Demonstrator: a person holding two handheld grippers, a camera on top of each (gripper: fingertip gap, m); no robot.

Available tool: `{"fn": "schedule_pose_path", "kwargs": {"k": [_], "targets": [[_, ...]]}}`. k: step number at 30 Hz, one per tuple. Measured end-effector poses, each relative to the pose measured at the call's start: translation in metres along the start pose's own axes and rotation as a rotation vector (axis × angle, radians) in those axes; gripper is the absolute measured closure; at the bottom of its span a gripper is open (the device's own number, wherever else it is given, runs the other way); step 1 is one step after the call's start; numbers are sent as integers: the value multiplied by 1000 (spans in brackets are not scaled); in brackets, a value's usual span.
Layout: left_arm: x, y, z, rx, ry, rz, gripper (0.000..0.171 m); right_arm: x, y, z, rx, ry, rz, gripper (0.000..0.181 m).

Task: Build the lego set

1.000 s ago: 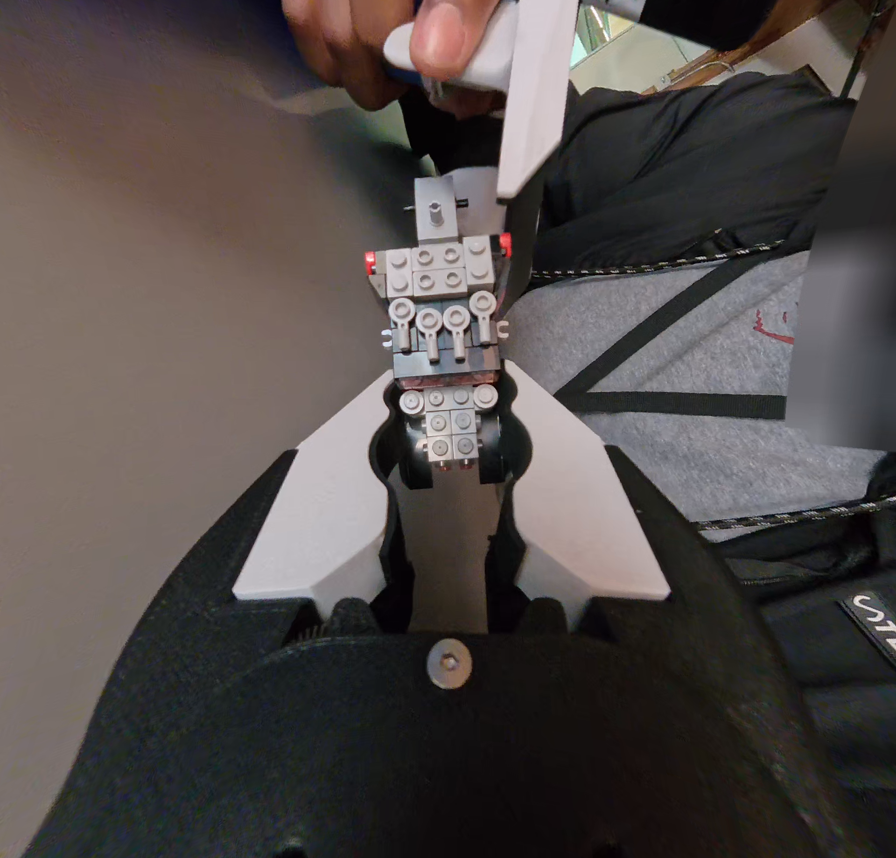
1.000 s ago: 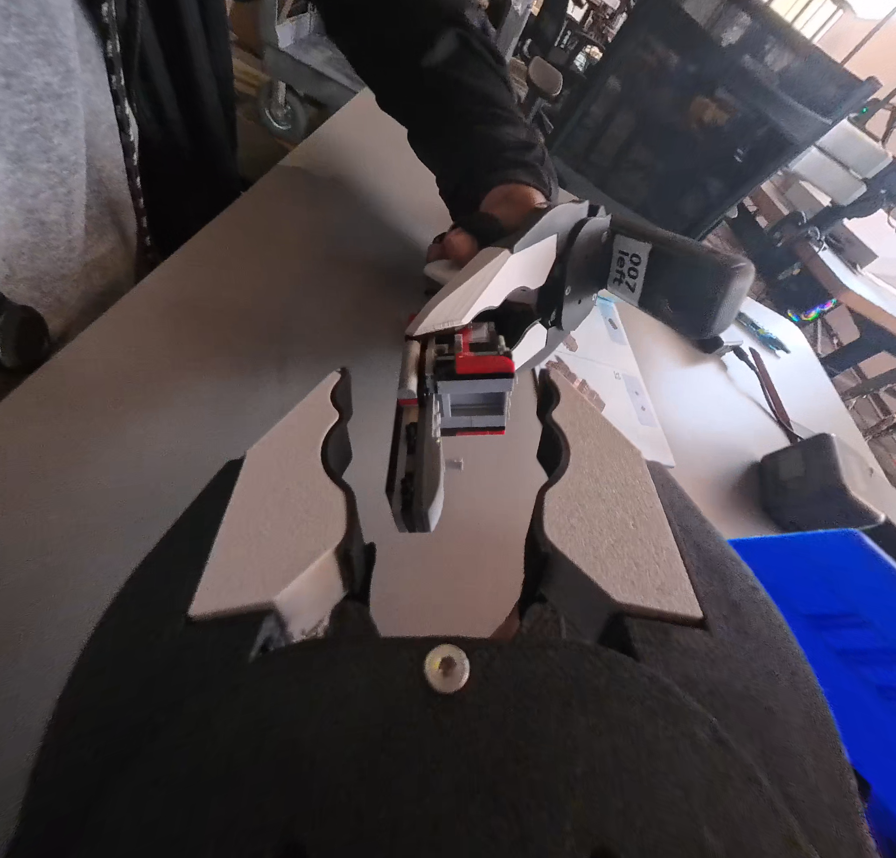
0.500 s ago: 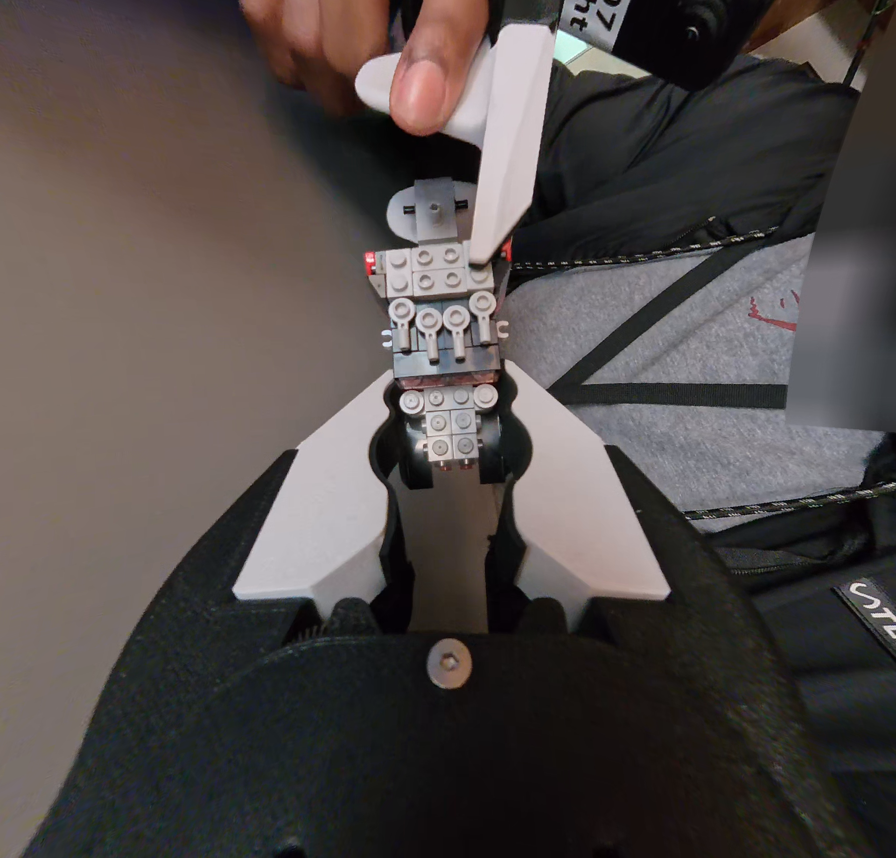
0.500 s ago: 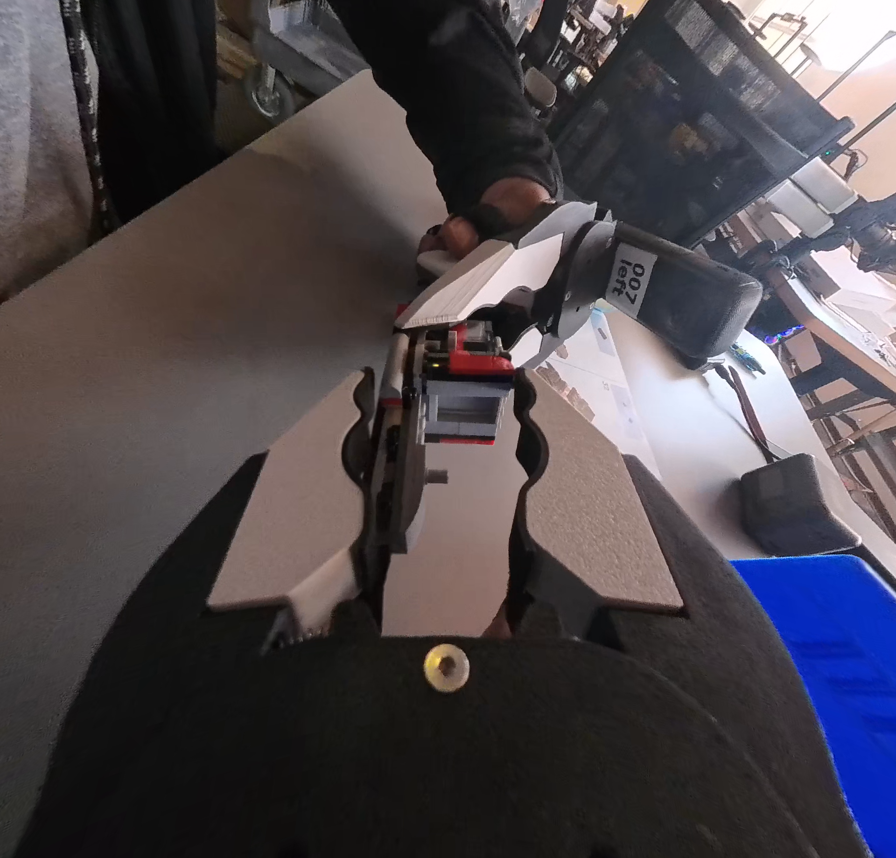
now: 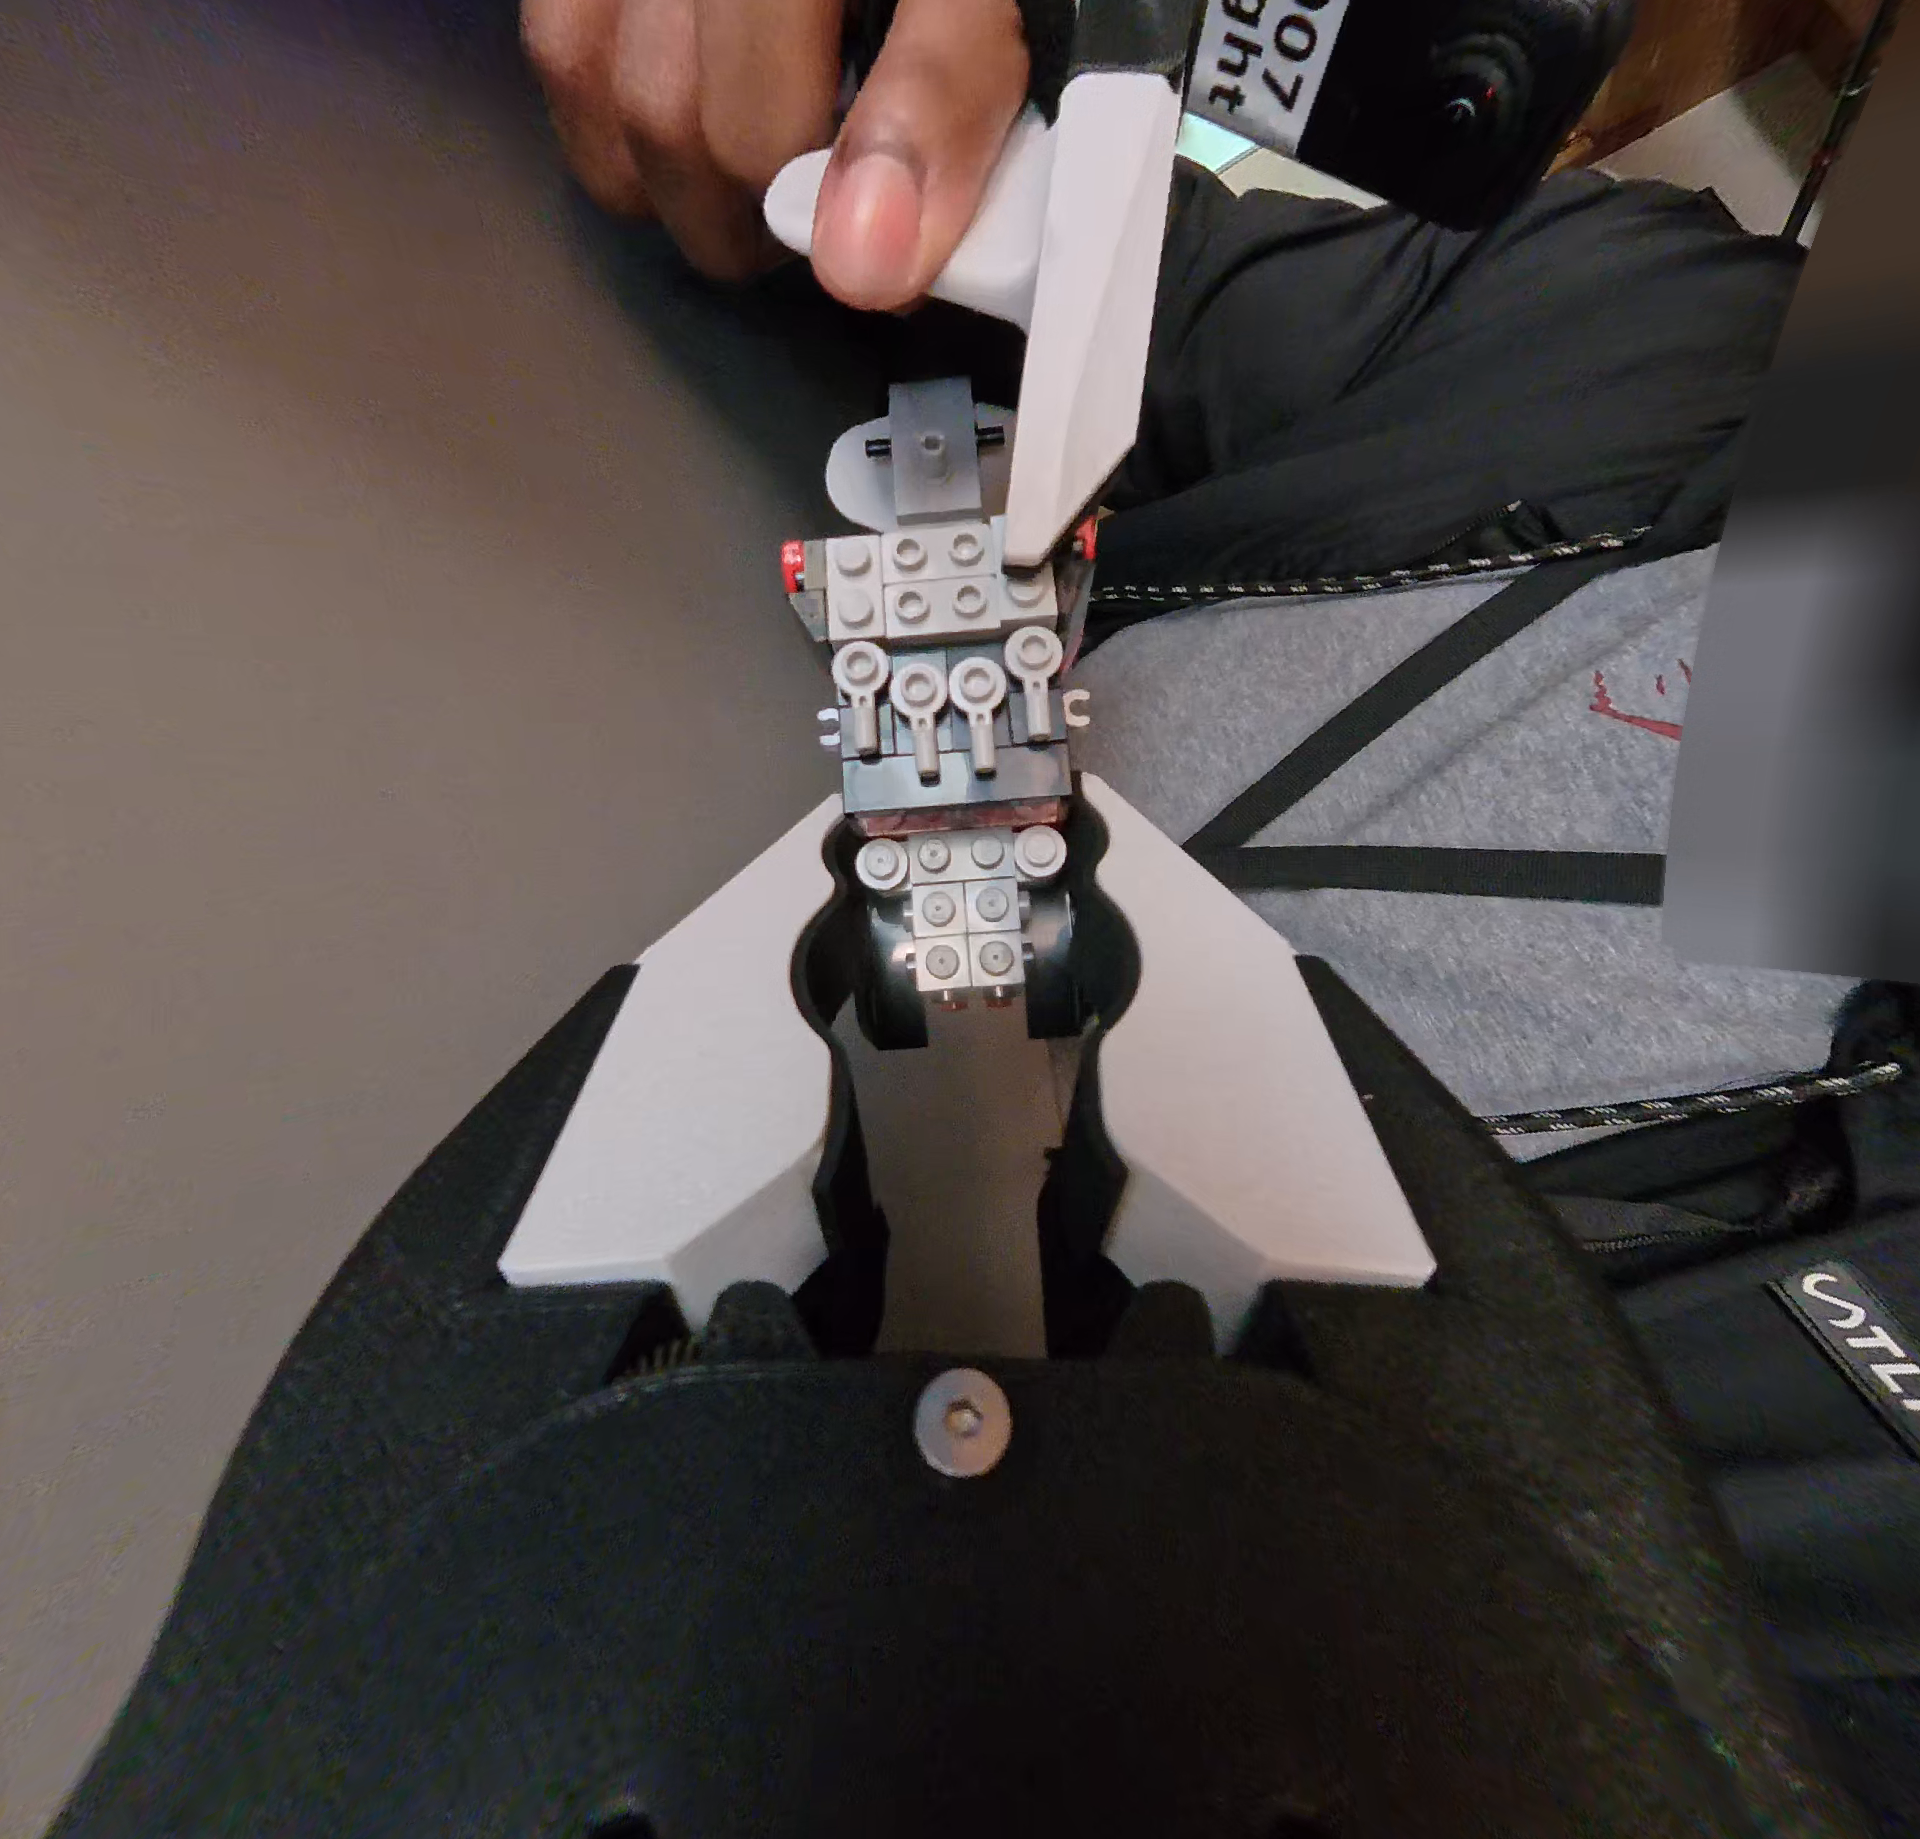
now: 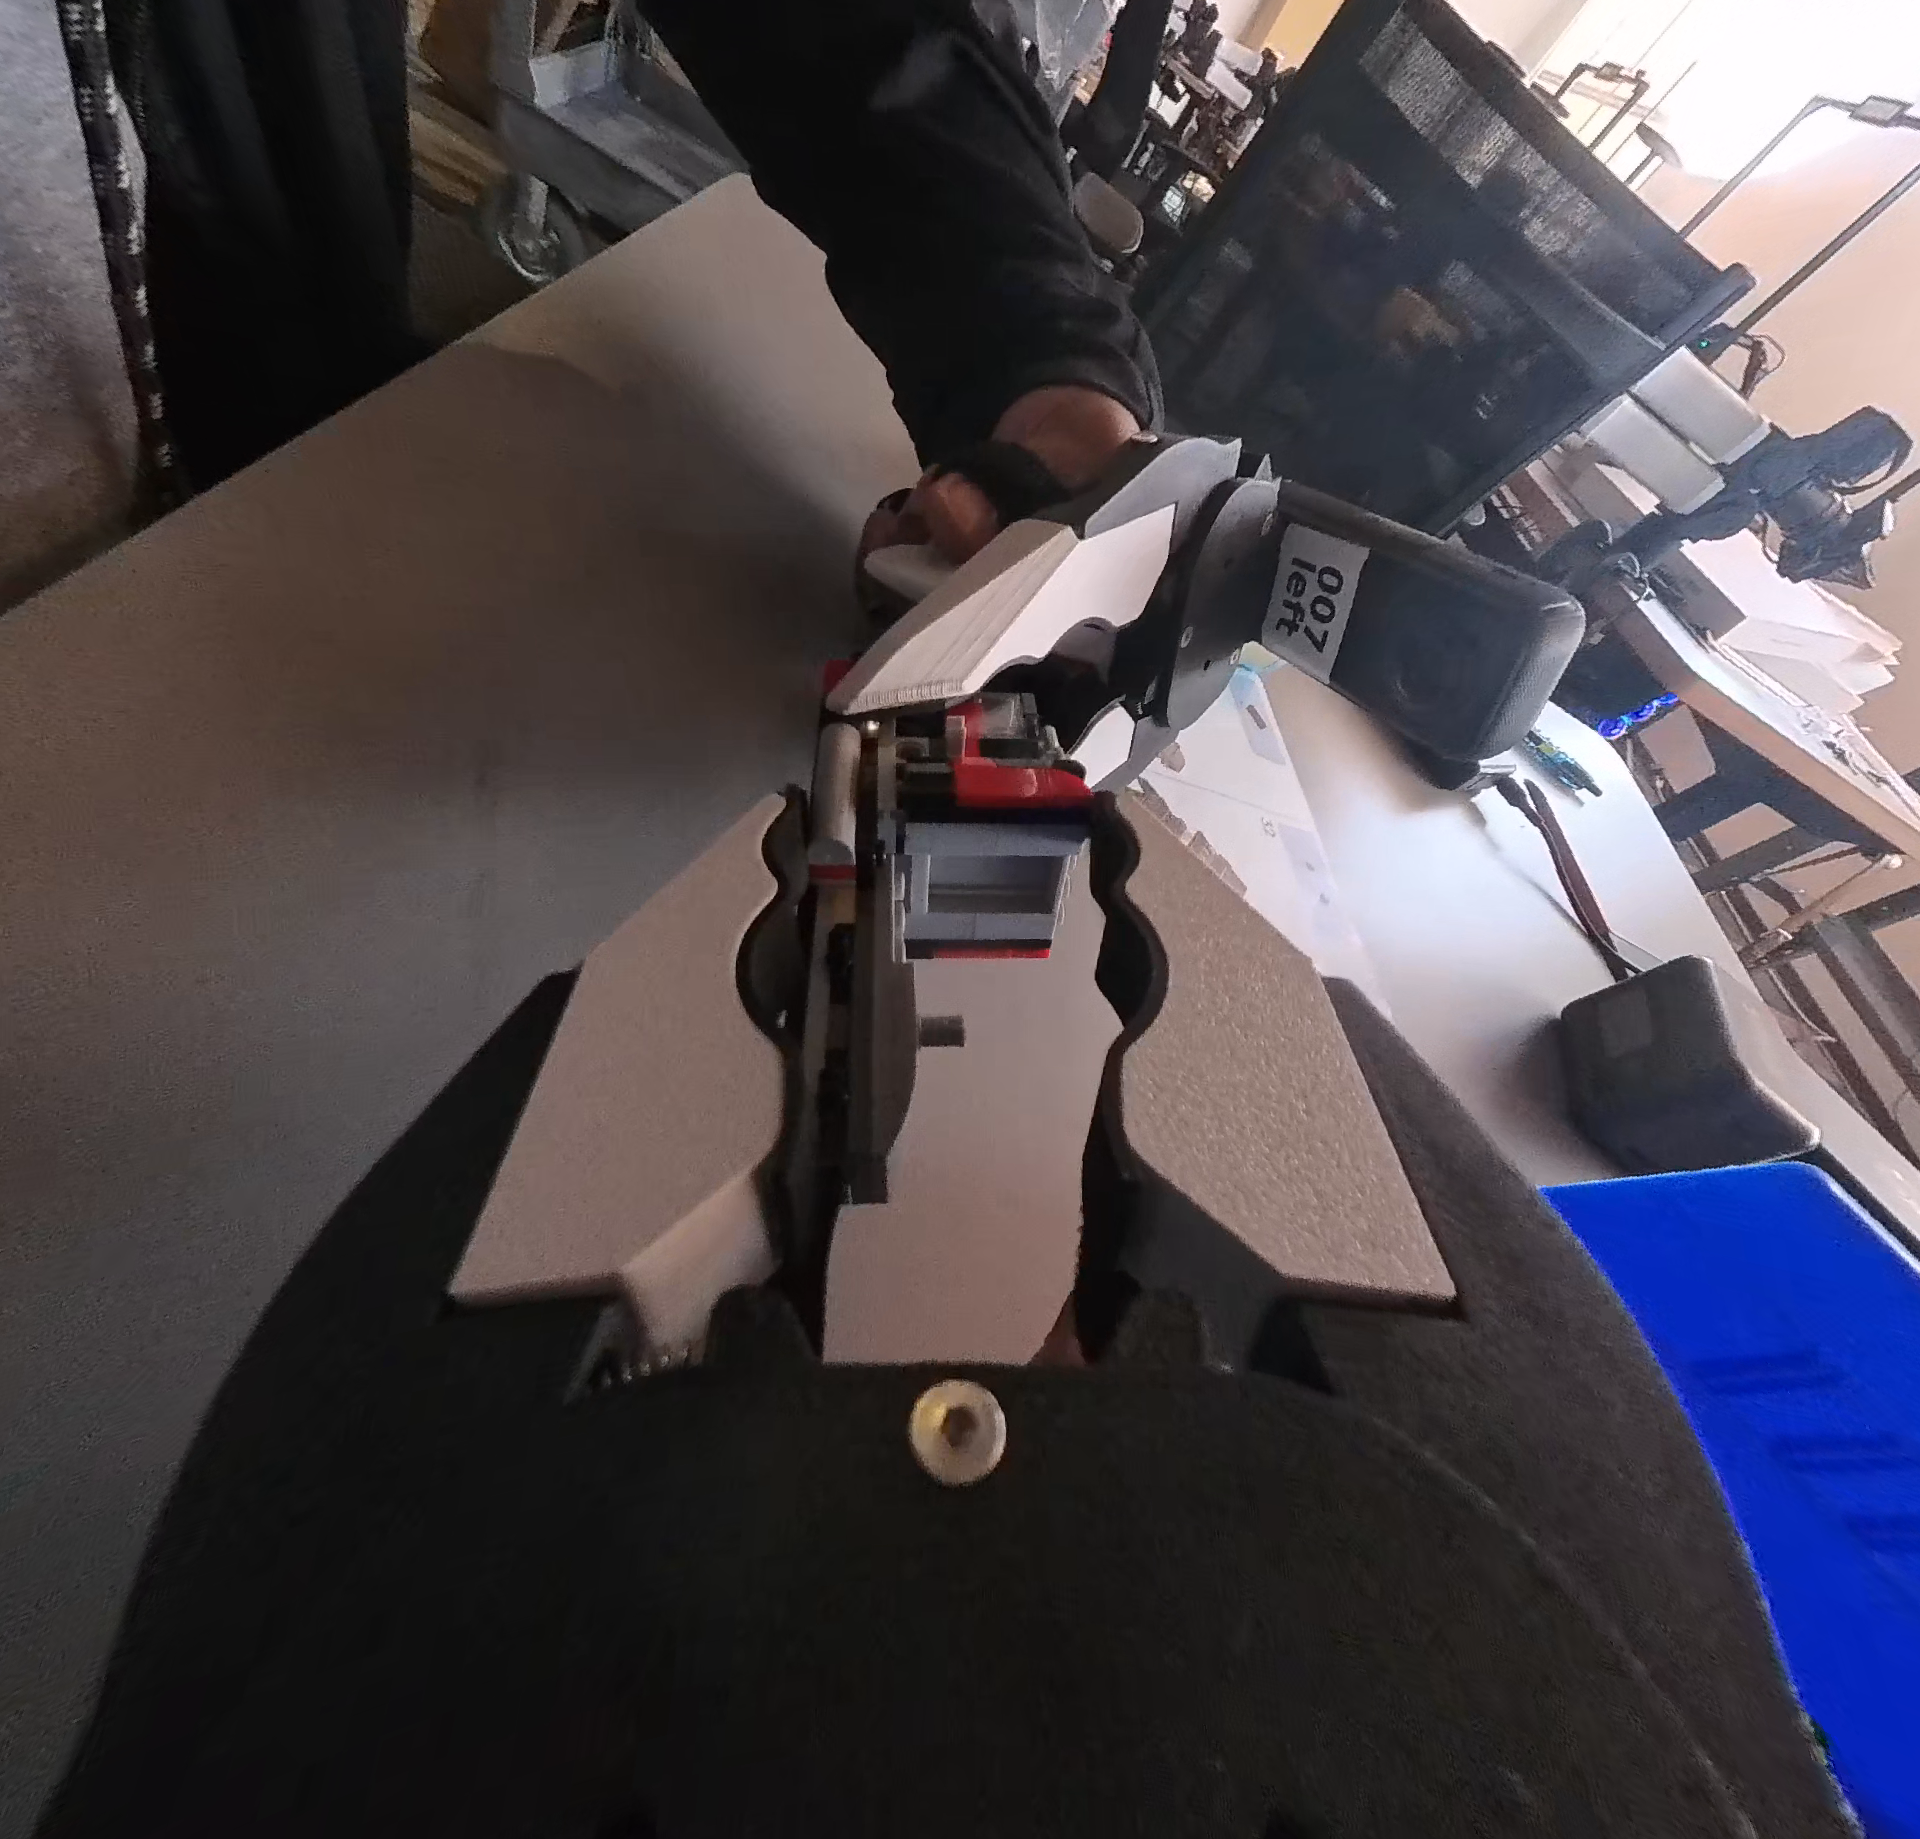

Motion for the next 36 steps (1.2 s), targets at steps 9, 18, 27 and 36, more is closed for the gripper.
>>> {"fn": "schedule_pose_path", "kwargs": {"k": [9,18,27,36], "targets": [[-2,-1,0,-2,-4,-20,135,1,2,0,9,-31,24,126],[-3,-1,1,-17,-3,-32,135,1,3,0,22,-62,45,127],[-3,1,2,-31,-3,-42,135,-1,3,0,29,-77,58,128],[-1,-13,-7,72,25,-53,133,11,11,-2,16,34,128,128]]}}
Point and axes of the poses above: each gripper's, where its closed fingertips meet, z out along the fingers, y out of its underside, x = y × z across the jaws, the point moved 1 cm from there along -z, back along the fingers, and after that the axes turned 14 degrees about -z, right-handed, at the moved point
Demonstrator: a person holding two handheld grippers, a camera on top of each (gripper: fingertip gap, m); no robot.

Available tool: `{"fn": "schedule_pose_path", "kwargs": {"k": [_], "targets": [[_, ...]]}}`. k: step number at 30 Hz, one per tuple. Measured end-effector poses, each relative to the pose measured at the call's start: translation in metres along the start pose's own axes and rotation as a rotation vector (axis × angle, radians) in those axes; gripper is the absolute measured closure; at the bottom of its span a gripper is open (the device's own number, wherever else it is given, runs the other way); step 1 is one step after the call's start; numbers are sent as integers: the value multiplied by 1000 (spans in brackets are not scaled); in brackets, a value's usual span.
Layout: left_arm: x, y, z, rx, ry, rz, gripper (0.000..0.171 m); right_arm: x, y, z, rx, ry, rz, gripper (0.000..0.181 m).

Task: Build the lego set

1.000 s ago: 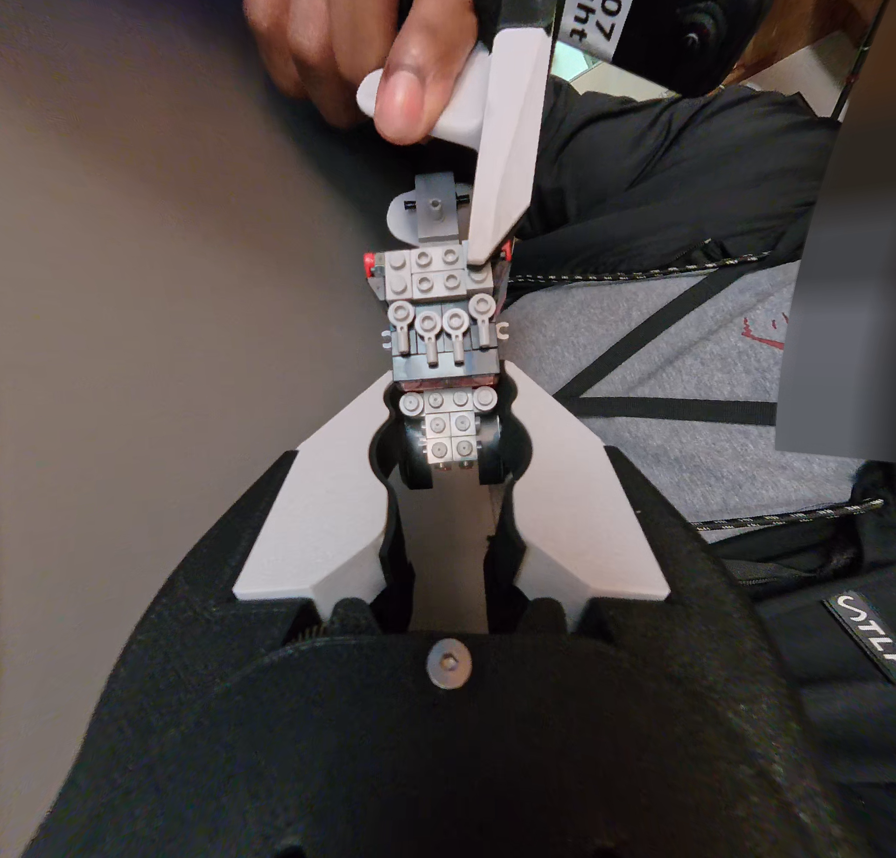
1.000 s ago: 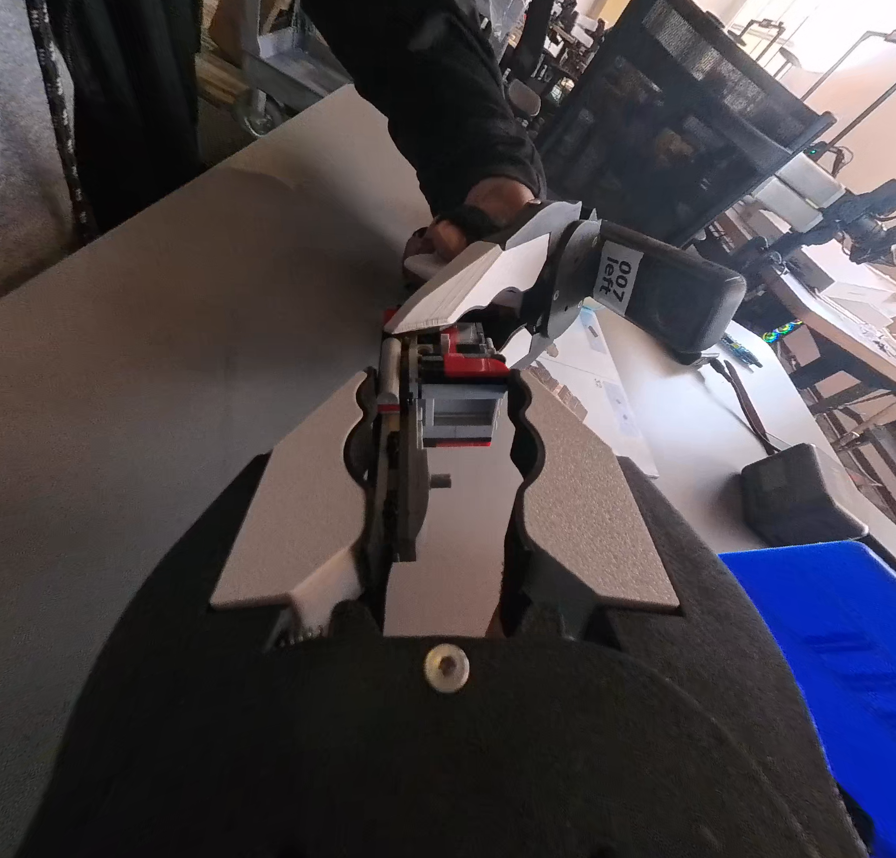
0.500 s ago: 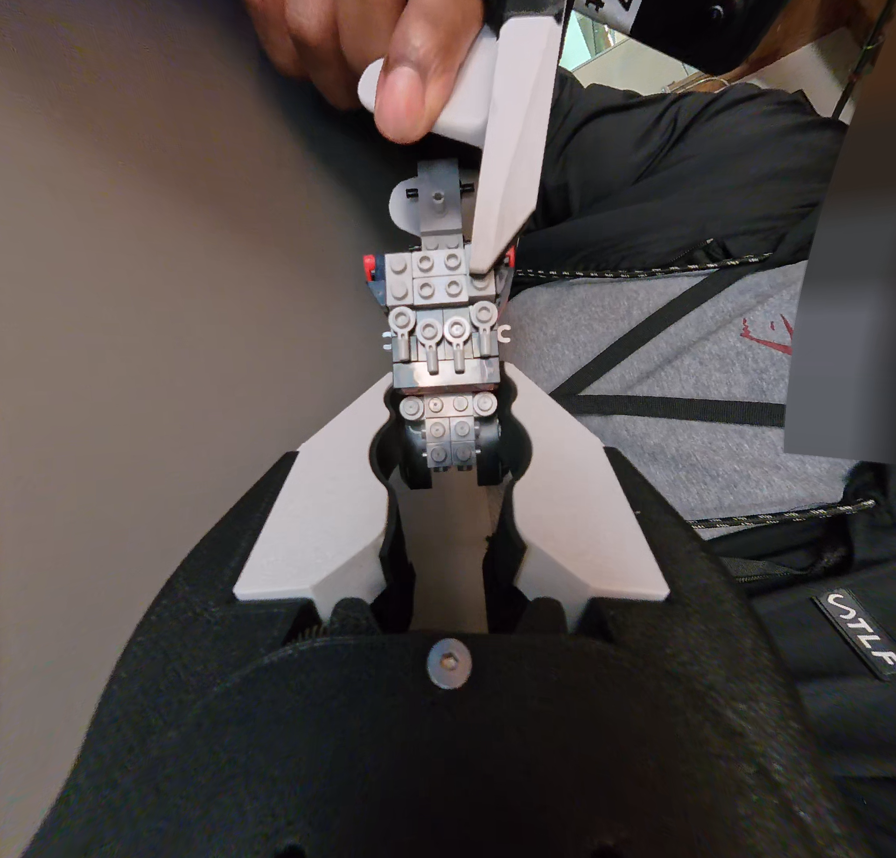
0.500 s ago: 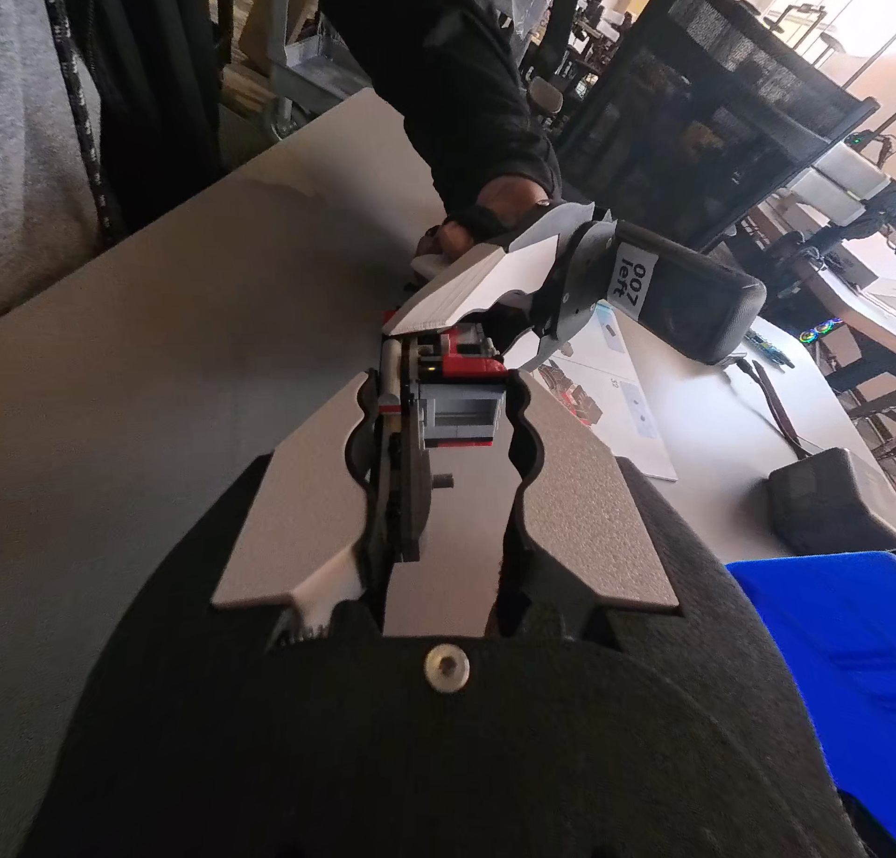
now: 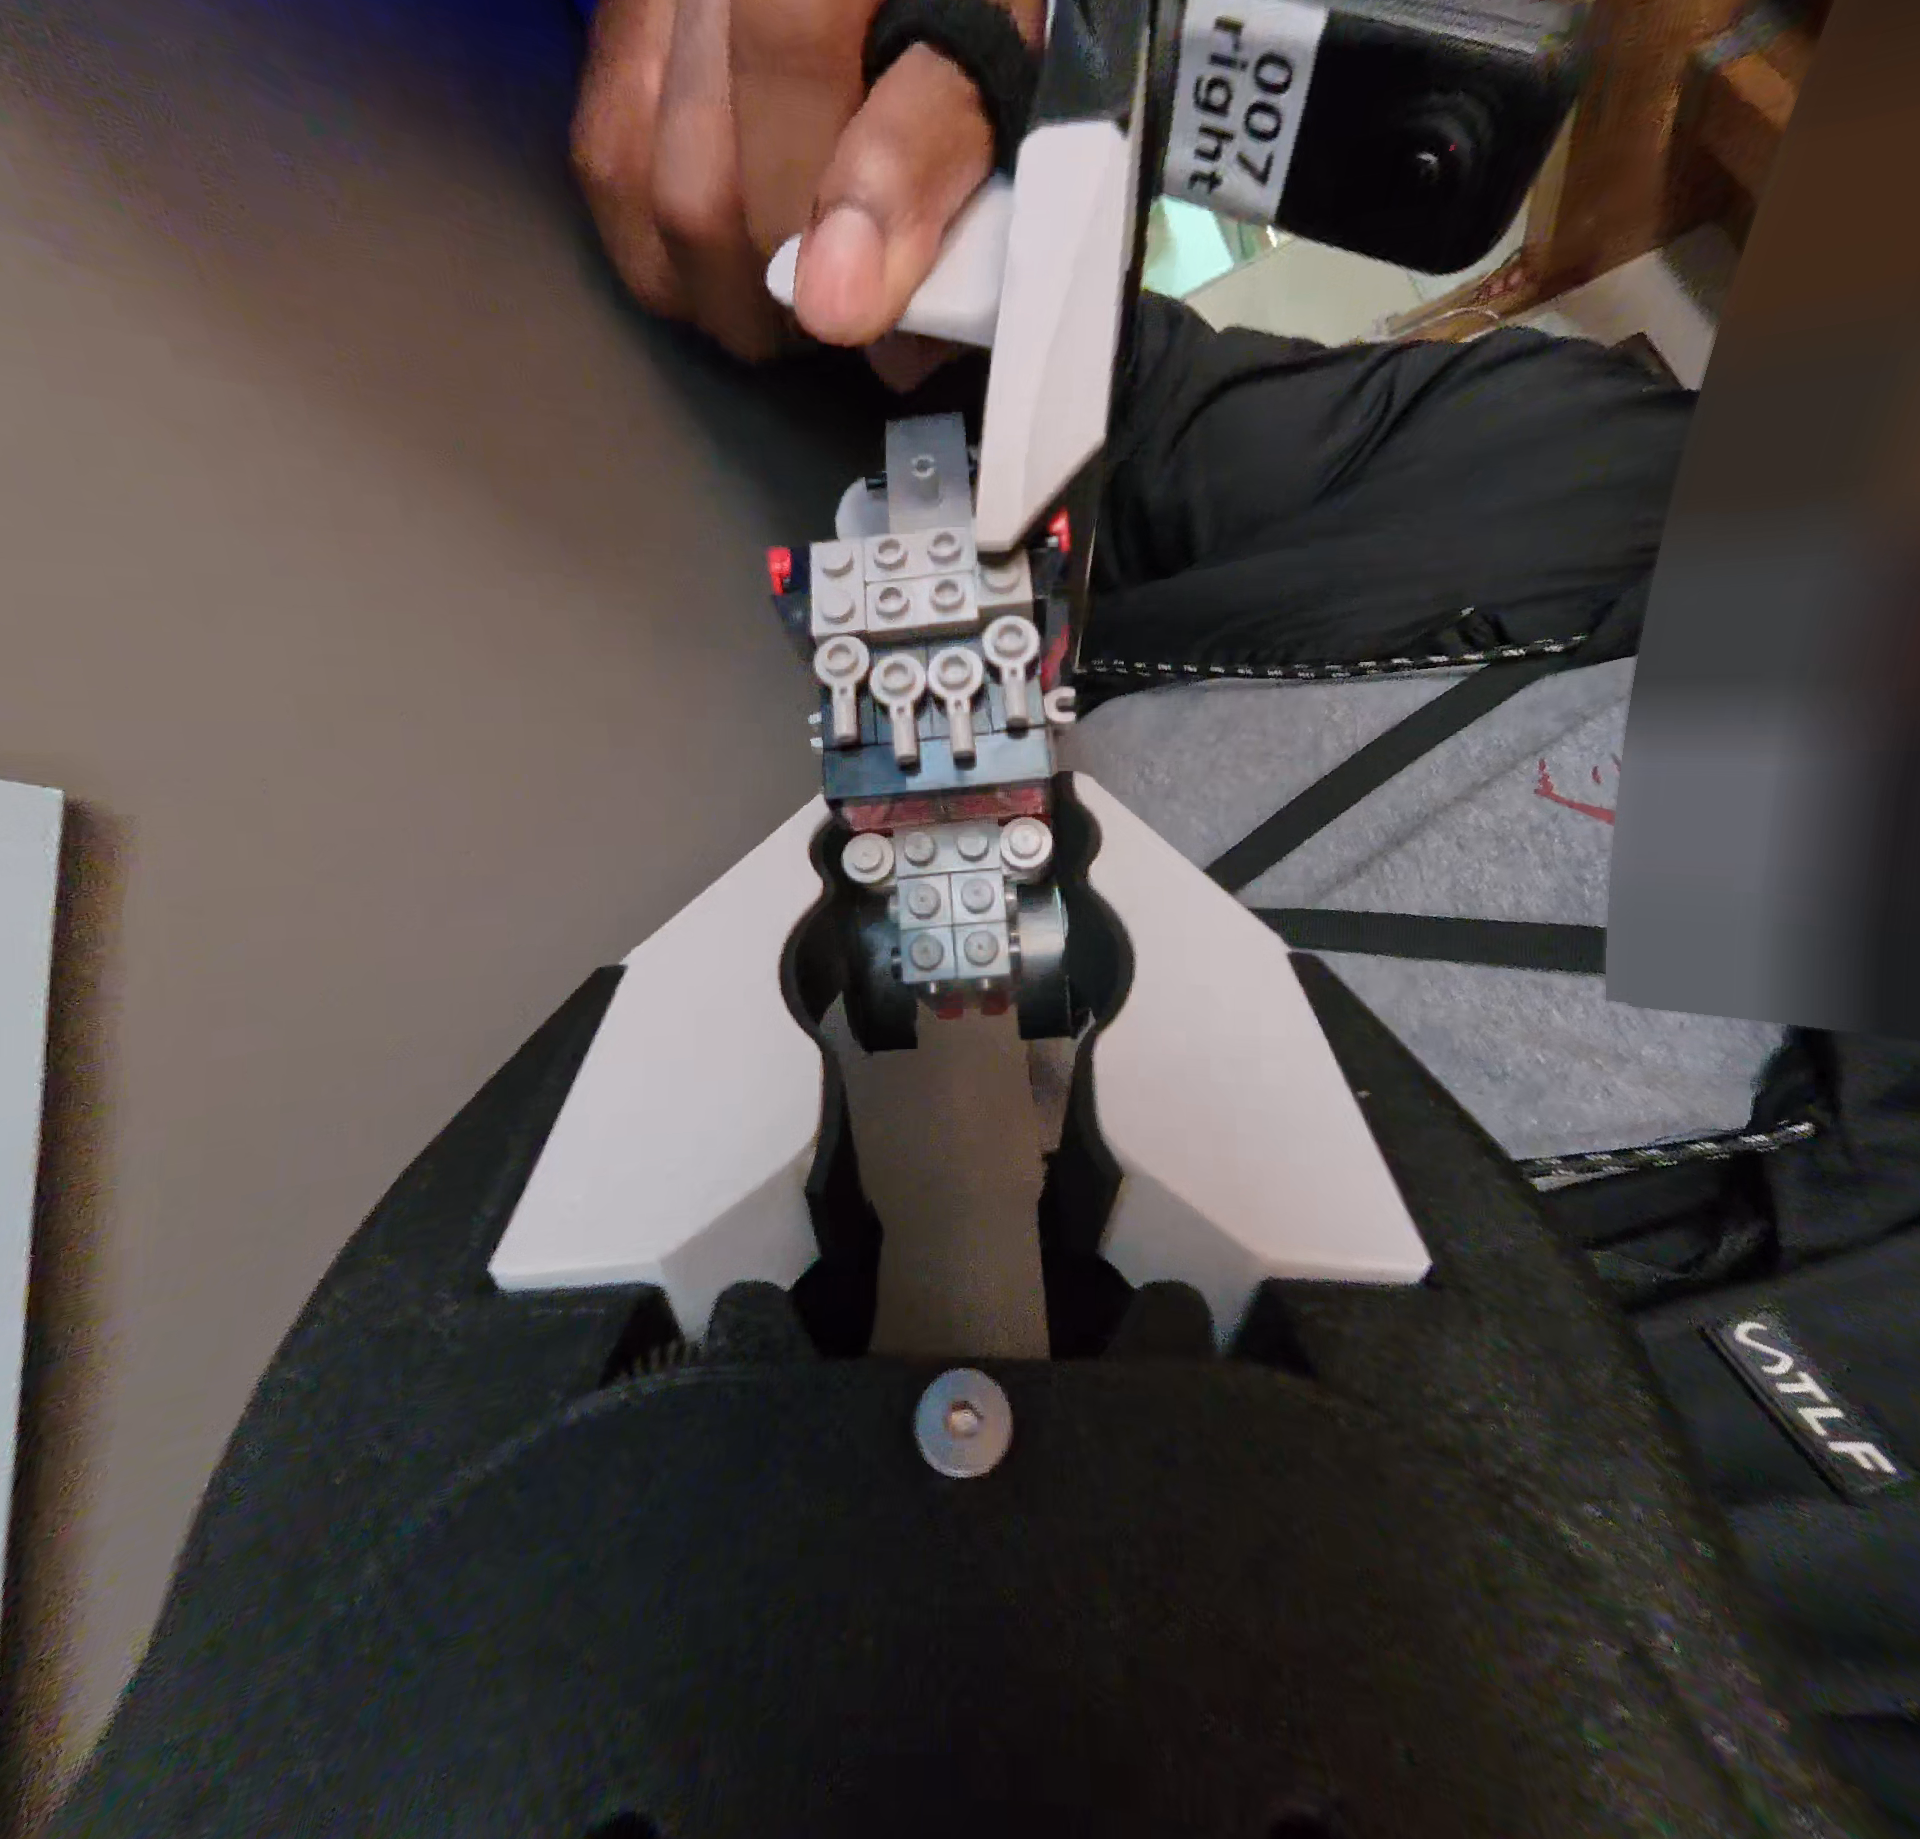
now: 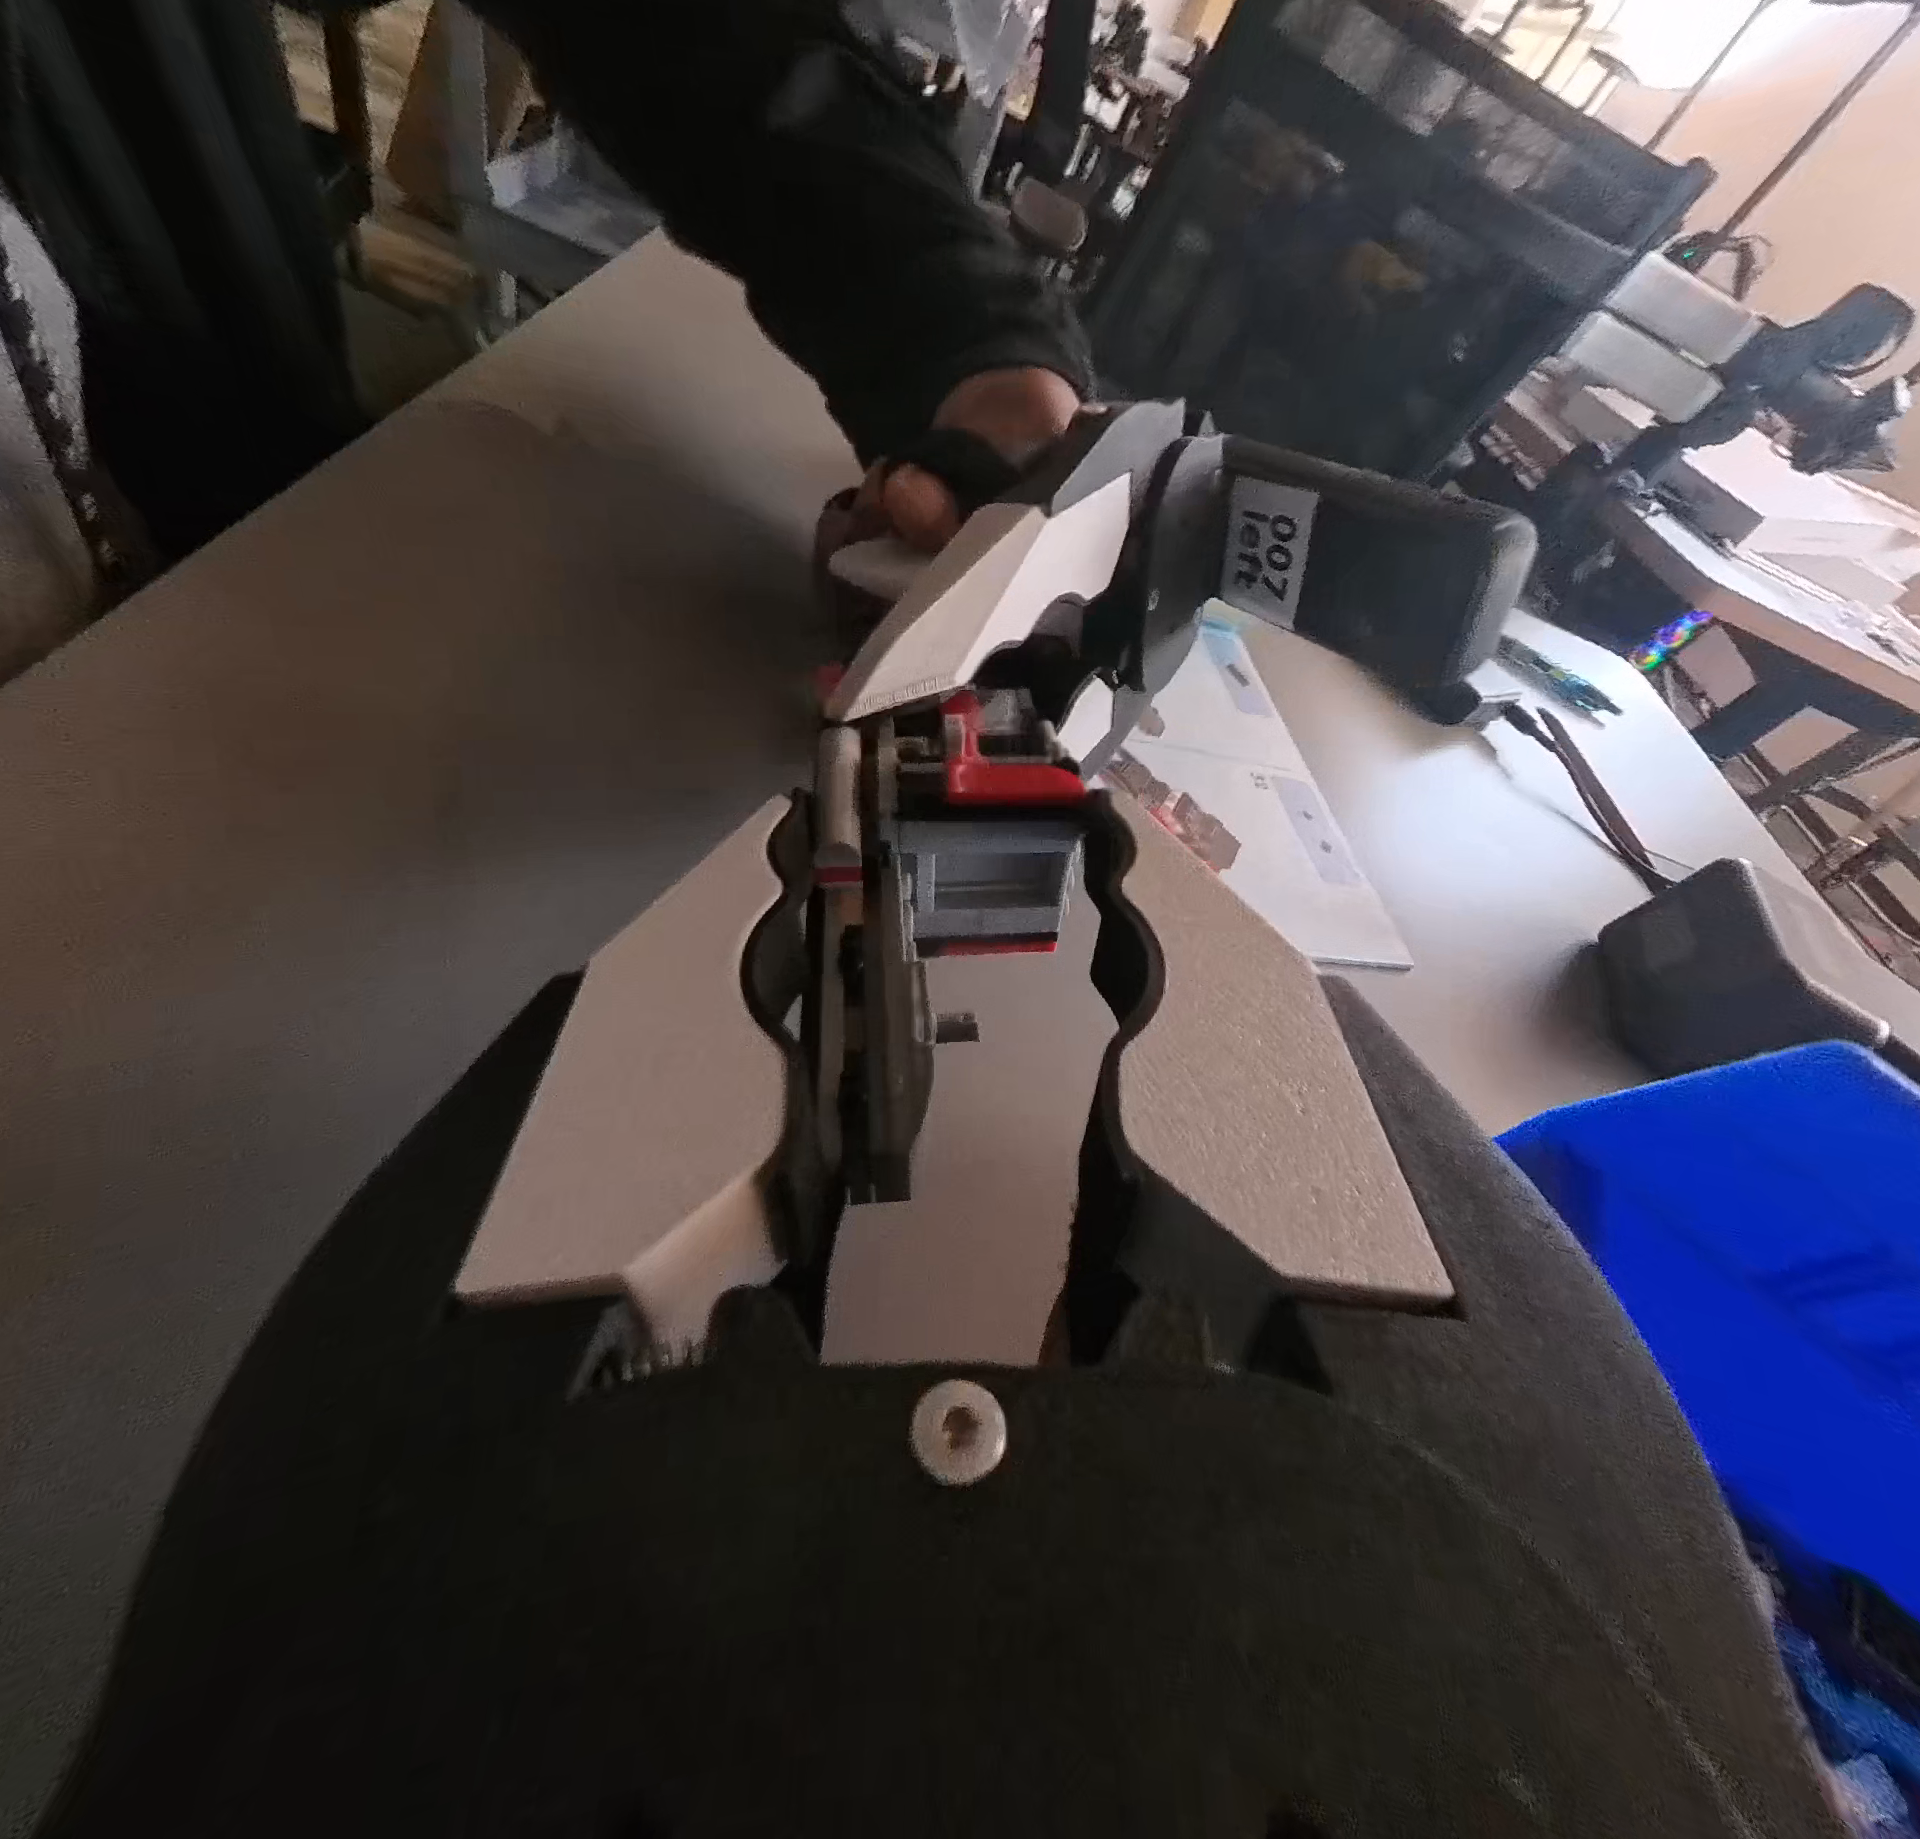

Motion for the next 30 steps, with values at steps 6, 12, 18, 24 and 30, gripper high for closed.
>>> {"fn": "schedule_pose_path", "kwargs": {"k": [6,12,18,24,30], "targets": [[3,-5,-6,109,-36,93,130,3,-3,2,-1,73,-12,127],[5,-4,-9,157,-51,133,115,2,-7,5,-2,92,-59,128],[2,-2,-10,102,-62,98,123,-8,-7,10,-17,54,-105,127],[10,-17,-24,238,-32,82,99,-2,-4,8,-36,104,-140,130],[1,-8,-28,347,-67,37,94,0,3,7,-71,138,-206,130]]}}
Point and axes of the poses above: each gripper's, where its closed fingertips meet, z out along the fingers, y out of its underside, x = y × z across the jaws, the point moved 1 cm from there along -z, back along the fingers, and after that the axes turned 14 degrees about -z, right-handed, at the moved point
